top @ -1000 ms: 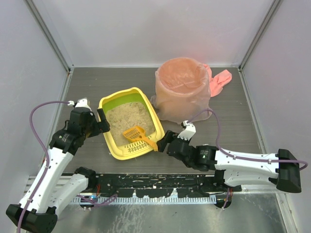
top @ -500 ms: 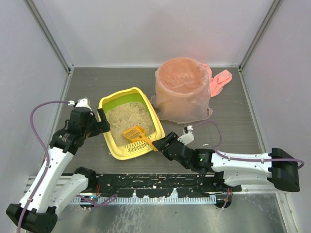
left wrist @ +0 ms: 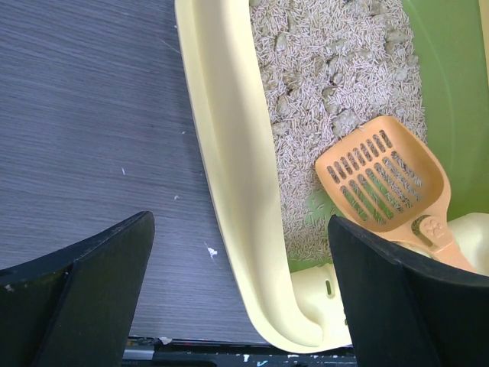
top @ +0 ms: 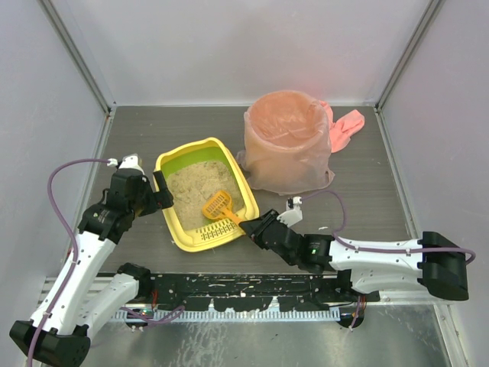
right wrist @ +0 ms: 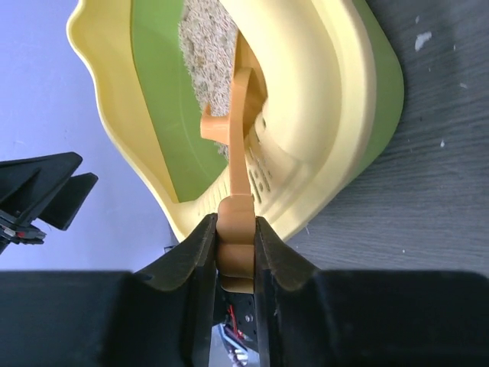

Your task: Clean the litter box

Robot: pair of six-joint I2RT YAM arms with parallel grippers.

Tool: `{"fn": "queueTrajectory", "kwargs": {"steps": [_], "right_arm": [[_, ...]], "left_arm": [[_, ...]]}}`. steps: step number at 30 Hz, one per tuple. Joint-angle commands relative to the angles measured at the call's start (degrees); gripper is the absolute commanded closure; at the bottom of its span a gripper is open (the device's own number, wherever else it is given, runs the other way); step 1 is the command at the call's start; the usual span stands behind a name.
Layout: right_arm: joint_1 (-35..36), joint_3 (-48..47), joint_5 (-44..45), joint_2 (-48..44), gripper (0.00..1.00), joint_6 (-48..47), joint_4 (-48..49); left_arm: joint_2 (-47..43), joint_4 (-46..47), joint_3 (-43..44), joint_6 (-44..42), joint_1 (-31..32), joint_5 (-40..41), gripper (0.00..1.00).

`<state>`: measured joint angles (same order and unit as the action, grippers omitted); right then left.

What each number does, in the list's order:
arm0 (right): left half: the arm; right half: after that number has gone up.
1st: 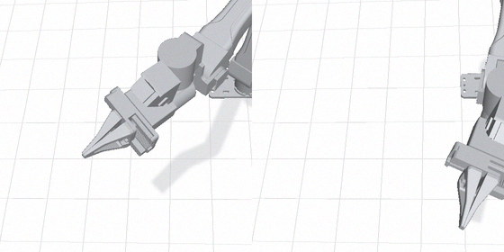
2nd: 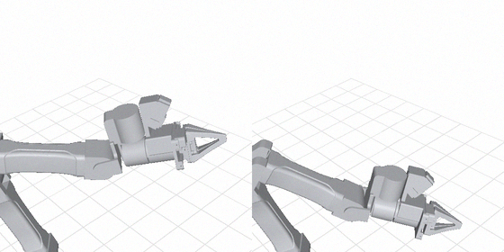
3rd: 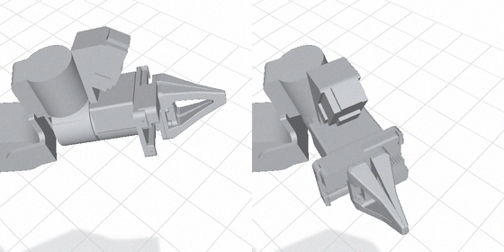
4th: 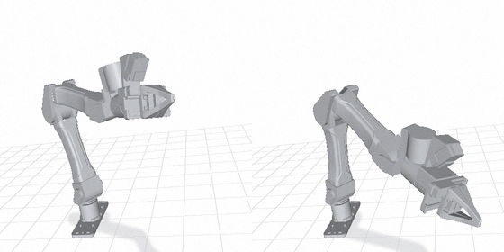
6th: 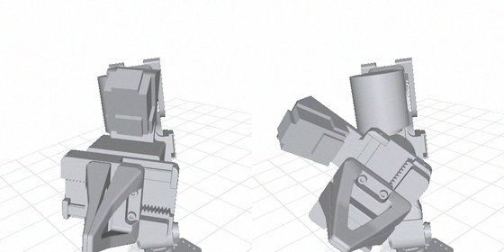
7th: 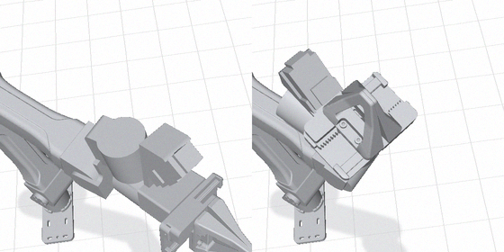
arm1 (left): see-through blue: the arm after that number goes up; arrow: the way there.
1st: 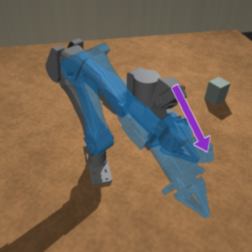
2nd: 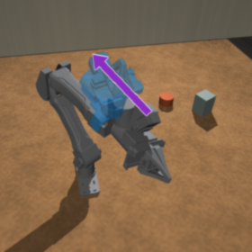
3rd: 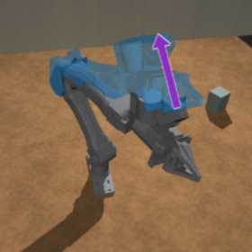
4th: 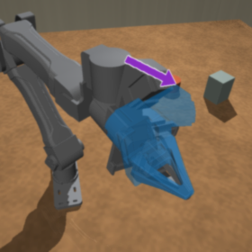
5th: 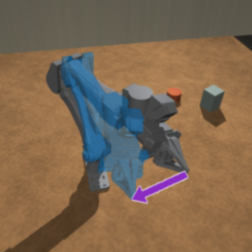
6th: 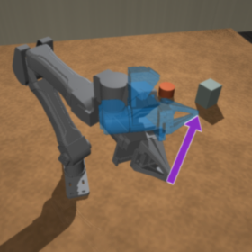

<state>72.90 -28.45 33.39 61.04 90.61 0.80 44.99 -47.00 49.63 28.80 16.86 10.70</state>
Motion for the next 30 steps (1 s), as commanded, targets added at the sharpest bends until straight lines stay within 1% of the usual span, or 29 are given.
{"fn": "queueTrajectory", "kwargs": {"steps": [1,3,6,8,13,15,19,23,25,26,27,28,30], "right_arm": [[0.05,-5.66,7.24,-1.28,0.78,-7.04,-2.37],[0.03,-8.76,7.83,-0.64,0.81,-13.24,-3.18],[-0.55,-15.62,8.25,1.77,0.87,-20.36,-8.66],[-1.75,-20.04,6.95,3.32,0.91,-25.25,-11.51],[-8.45,-26.6,-6.24,6.27,0.98,-37.04,-15.2],[-10.88,-30.22,-11.3,8.2,0.98,-41.88,-17.75],[-13.84,-38.15,-19.29,12.48,0.98,-52.89,-23.66],[-15.24,-45.03,-23.24,16.22,0.99,-61.03,-29.17],[-16.25,-47.91,-24.07,17.54,0.99,-63.77,-31.5],[-16.88,-49.06,-24.56,17.97,0.99,-65.05,-32.37],[-17.41,-50.54,-25.14,18.43,0.99,-66.01,-33.23],[-18.04,-51.71,-25.65,18.87,0.99,-66.68,-34.1],[-19.3,-53.66,-27.04,19.68,0.99,-67.85,-35.83]], "left_arm": [[-0.61,1.52,1.33,-1.28,-0.02,-0.23,0.02],[-0.78,1.72,2.08,-1.46,-0.07,0.06,0.02],[-1.23,2.01,3.82,-1.69,-0.05,2.77,0.02],[-1.82,3.24,4.75,-2.89,-0.07,4.41,0.02],[-2.6,6.6,6.79,-8.26,-0.07,6.63,0.02],[-2.1,7.01,8.23,-10.26,-0.03,6.78,0.02],[-1.37,10.65,8.56,-17.01,-0.08,-0.98,0.02],[-0.12,15.44,7.25,-22.1,-0.02,-8.28,0.02],[1.38,17.22,6.87,-23.2,0.17,-11.34,0.02],[1.95,18.6,6.39,-23.53,0.18,-14.09,0.02],[2.3,20.72,5.44,-24.54,0.19,-17.73,0.0],[2.43,23.21,4.44,-25.56,0.23,-21.11,0.01],[2.06,28.14,2.44,-27.45,0.3,-25.48,0.02]]}}
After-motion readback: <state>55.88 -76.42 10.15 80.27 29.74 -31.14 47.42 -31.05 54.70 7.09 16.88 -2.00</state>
